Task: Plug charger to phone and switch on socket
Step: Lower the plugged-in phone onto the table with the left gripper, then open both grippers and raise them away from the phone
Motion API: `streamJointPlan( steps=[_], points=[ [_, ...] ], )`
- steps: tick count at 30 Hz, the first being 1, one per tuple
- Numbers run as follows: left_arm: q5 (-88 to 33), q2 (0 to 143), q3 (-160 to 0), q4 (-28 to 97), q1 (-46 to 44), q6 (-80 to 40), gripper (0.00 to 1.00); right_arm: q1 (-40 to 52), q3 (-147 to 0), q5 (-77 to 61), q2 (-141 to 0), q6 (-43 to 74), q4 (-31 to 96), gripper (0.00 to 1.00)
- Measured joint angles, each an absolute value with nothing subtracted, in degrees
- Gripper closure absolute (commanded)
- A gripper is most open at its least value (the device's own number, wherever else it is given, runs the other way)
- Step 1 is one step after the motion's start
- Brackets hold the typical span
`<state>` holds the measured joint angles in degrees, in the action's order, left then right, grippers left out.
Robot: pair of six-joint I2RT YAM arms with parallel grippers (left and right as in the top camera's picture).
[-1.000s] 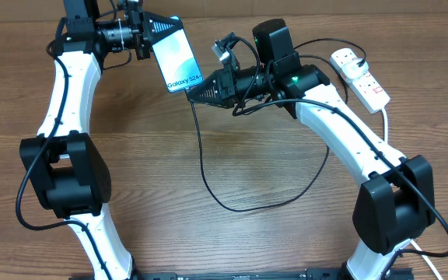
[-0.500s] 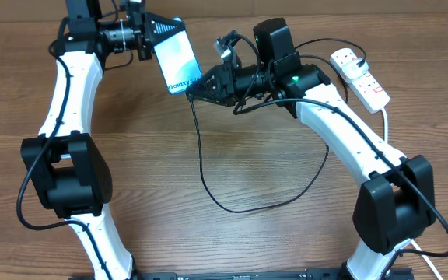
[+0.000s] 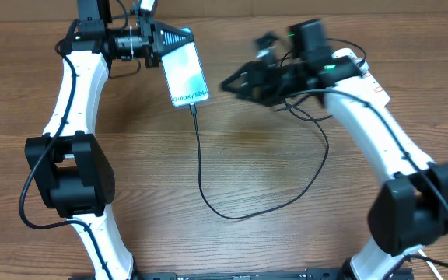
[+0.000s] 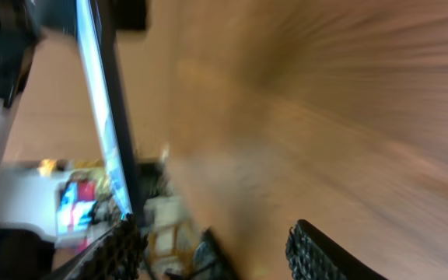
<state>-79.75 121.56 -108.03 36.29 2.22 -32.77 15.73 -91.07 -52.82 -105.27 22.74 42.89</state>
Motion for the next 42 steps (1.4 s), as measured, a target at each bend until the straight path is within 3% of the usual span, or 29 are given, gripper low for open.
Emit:
streamJointPlan(
  steps=[5, 11, 18, 36, 42],
  points=[
    [-67.88, 121.56, -107.94, 52.75, 0.67, -22.09, 0.96, 8.73, -91.09, -45.91, -102.30, 18.90, 49.06, 0.36],
    [-52.16, 121.58, -107.92, 61.04, -5.78, -10.57, 0.95, 8.71, -91.09, -38.41, -101.93, 16.45, 53.32, 0.36],
    [-43.57, 123.98, -107.92, 60.99, -11.57, -5.28, 0.96, 8.78, -91.09, -32.49, -101.93, 15.64, 55.68, 0.32],
    [-35.86, 135.28, -107.85, 58.48, -11.38, -4.99, 0.93, 8.78, -91.09, -29.76, -101.93, 14.96, 56.49, 0.28],
    [-32.32, 135.28, -107.85, 58.43, -11.38, -6.17, 0.78, 8.75, -91.09, -29.74, -101.93, 14.96, 56.55, 0.28]
  ],
)
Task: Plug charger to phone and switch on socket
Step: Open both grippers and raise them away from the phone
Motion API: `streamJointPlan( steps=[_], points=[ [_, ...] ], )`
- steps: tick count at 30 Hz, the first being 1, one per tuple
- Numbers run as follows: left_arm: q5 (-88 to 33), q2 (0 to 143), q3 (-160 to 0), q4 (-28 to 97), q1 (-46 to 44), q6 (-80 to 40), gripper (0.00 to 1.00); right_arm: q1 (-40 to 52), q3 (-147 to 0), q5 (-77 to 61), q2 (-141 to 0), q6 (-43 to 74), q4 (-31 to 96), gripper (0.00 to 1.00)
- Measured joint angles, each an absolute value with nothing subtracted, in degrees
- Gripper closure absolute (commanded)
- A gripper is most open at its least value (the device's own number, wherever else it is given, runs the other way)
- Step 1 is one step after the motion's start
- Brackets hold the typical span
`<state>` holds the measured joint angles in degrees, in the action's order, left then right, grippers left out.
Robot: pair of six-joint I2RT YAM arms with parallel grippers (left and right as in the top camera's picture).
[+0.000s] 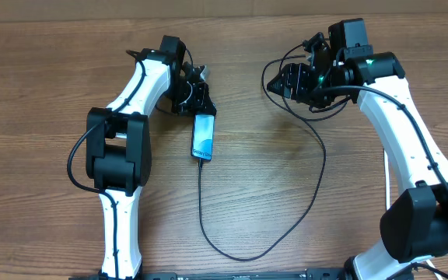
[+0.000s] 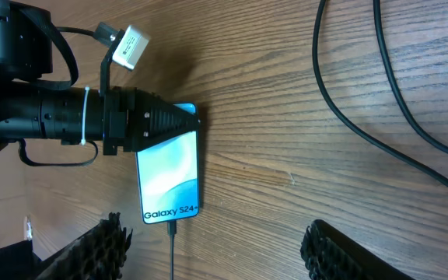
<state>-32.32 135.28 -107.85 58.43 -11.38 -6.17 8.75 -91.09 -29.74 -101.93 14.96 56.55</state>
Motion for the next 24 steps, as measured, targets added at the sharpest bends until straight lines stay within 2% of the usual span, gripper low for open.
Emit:
streamJointPlan(
  steps=[4, 10, 24],
  points=[
    [-31.38, 135.28, -107.85, 58.46, -11.38, -7.07, 0.69, 8.78, -91.09, -29.71, -101.93, 14.79, 56.82, 0.28],
    [-29.26, 135.28, -107.85, 58.74, -11.38, -7.35, 0.64, 8.78, -91.09, -29.56, -101.93, 14.22, 57.80, 0.28],
    [-23.44, 135.24, -107.90, 59.79, -11.38, -7.33, 0.59, 8.78, -91.09, -29.52, -101.93, 13.26, 59.07, 0.28]
  ],
)
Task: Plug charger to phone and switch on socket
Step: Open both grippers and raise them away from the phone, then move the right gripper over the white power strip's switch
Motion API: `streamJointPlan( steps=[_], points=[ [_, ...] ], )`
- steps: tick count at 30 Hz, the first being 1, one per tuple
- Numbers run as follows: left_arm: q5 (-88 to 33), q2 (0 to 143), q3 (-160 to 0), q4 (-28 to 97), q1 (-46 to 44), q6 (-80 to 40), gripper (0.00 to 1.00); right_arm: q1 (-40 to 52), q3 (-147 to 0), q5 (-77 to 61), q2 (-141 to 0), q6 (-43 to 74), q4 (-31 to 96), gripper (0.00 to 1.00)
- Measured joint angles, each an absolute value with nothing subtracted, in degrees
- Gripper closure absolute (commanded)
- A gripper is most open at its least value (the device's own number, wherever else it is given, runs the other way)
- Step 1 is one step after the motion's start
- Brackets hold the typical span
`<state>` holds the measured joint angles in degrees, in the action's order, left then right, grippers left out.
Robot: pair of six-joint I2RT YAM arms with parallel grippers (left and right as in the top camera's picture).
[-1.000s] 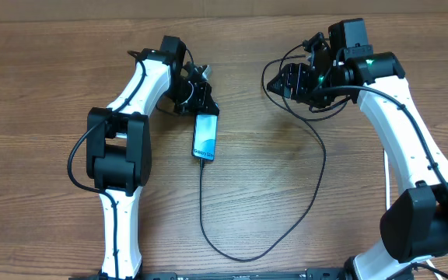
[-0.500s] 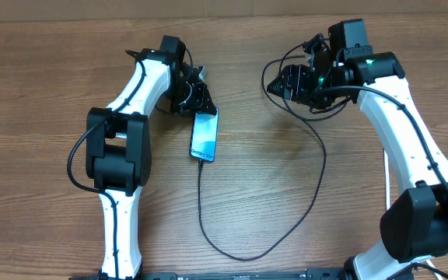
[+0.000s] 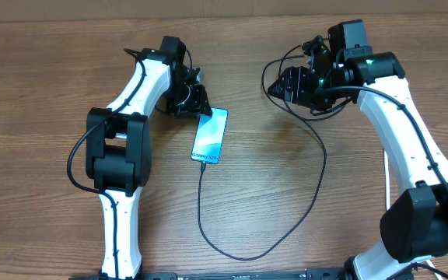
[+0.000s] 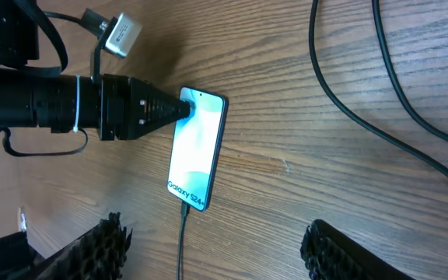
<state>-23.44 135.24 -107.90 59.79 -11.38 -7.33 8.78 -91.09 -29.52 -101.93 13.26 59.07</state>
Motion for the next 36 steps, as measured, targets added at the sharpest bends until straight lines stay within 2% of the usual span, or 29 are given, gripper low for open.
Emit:
streamJointPlan(
  steps=[3, 5, 8, 12, 15, 18, 21, 22, 23, 24, 25, 30, 36],
  points=[
    [-21.15, 135.02, -108.03, 60.05, -11.40, -7.29, 0.53, 8.78, -91.09, -29.21, -101.93, 12.97, 59.20, 0.27],
    [-19.70, 134.85, -108.20, 60.25, -11.49, -7.33, 0.49, 8.78, -91.09, -29.02, -101.93, 12.97, 59.18, 0.18],
    [-17.52, 134.80, -109.10, 61.89, -11.33, -7.40, 0.46, 8.60, -91.09, -28.60, -101.93, 12.45, 58.96, 0.13],
    [-14.17, 134.80, -113.75, 66.94, -10.37, -7.53, 0.46, 6.79, -91.09, -28.47, -101.73, 12.19, 58.83, 0.12],
    [-11.84, 134.32, -120.25, 69.89, -9.72, -7.51, 0.45, 3.27, -91.09, -28.08, -100.57, 12.19, 58.78, 0.09],
    [-10.31, 132.05, -127.04, 72.29, -9.21, -7.49, 0.45, -1.08, -91.09, -26.55, -98.52, 12.10, 58.76, 0.01],
    [-9.58, 128.29, -133.08, 73.60, -8.95, -7.51, 0.41, -5.15, -91.09, -22.65, -96.36, 11.97, 58.81, 0.00],
    [-9.41, 127.28, -134.32, 73.82, -8.95, -7.46, 0.27, -6.44, -91.09, -20.40, -95.77, 11.97, 58.83, 0.00],
    [-9.32, 125.23, -136.11, 73.91, -8.95, -7.49, 0.18, -6.98, -91.09, -19.09, -95.59, 11.97, 58.81, 0.00],
    [-9.13, 123.52, -137.29, 73.97, -8.95, -7.44, 0.02, -7.66, -91.09, -17.06, -95.48, 11.97, 58.72, 0.00],
    [-9.10, 121.82, -138.28, 73.95, -8.95, -7.20, 0.00, -8.21, -91.09, -15.14, -95.48, 11.97, 58.59, 0.00],
    [-9.10, 115.02, -139.85, 74.13, -8.95, -7.51, 0.00, -10.33, -91.09, -6.31, -95.48, 11.99, 53.82, 0.00],
    [-8.93, 114.10, -140.00, 74.87, -8.95, -7.51, 0.00, -13.52, -92.23, -0.62, -96.14, 12.45, 49.12, 0.00]
  ],
)
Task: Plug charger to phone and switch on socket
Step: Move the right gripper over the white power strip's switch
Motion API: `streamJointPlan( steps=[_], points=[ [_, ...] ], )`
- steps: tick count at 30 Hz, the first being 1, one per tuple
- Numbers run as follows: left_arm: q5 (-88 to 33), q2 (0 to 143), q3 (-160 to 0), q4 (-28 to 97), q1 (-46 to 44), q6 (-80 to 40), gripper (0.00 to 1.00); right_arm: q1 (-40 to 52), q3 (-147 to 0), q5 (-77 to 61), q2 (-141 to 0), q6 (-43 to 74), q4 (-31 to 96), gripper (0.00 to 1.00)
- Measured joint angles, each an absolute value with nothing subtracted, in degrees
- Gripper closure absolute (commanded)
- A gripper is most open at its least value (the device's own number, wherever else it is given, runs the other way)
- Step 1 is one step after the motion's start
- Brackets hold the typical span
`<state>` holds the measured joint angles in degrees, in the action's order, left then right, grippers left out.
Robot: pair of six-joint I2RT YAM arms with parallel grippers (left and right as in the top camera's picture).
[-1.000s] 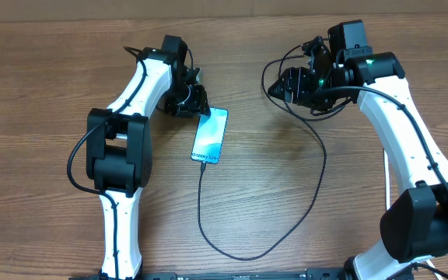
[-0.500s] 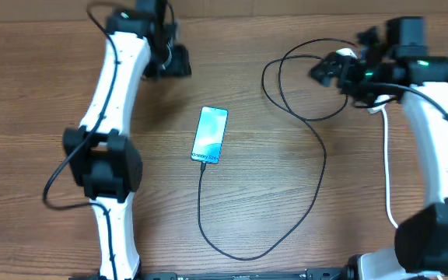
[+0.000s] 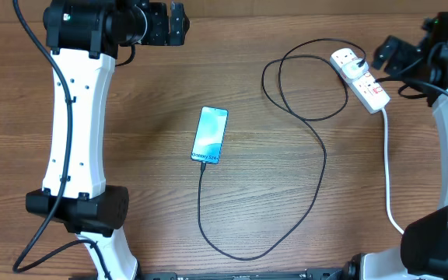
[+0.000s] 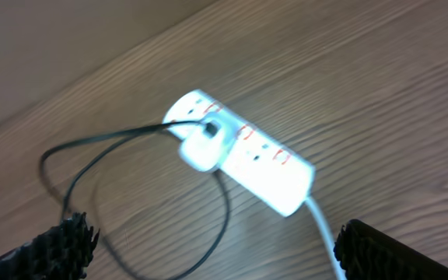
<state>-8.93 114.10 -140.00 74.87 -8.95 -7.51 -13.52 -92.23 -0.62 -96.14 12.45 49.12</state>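
Note:
The phone (image 3: 210,135) lies flat mid-table, screen lit and facing up. The black charger cable (image 3: 322,167) is plugged into its near end. That cable loops round the table to a white charger plug (image 4: 203,145) sitting in the white power strip (image 3: 360,68) at the back right. In the right wrist view the power strip (image 4: 264,166) shows small red switches. My right gripper (image 4: 224,253) hangs open above and beside the strip, touching nothing. My left gripper (image 3: 177,23) is raised at the back left, far from the phone.
The strip's white lead (image 3: 387,171) runs down the table's right side toward the front edge. The black cable forms a loop (image 3: 286,70) just left of the strip and a long bend (image 3: 239,255) near the front.
My left gripper has left the phone's far end and now stands at the back left. My right gripper has moved right, from over the cable loop to the power strip. The phone has not moved.
First my left gripper held the phone, cable attached, at the back of the table. Then the phone was tilted on its edge mid-table under that gripper, then flat with the gripper at its far end. Now both arms are away from it.

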Motion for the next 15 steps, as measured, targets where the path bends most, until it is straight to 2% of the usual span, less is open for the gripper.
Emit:
streamJointPlan(
  steps=[8, 15],
  points=[
    [-8.80, 114.24, -140.00, 75.07, -8.95, -7.51, 0.00, -15.84, -109.78, 2.00, -108.01, 12.16, 53.32, 0.00],
    [-8.73, 114.24, -140.00, 75.07, -8.95, -7.51, 0.00, -16.51, -111.39, 2.76, -117.86, 12.10, 52.07, 0.00]
  ],
)
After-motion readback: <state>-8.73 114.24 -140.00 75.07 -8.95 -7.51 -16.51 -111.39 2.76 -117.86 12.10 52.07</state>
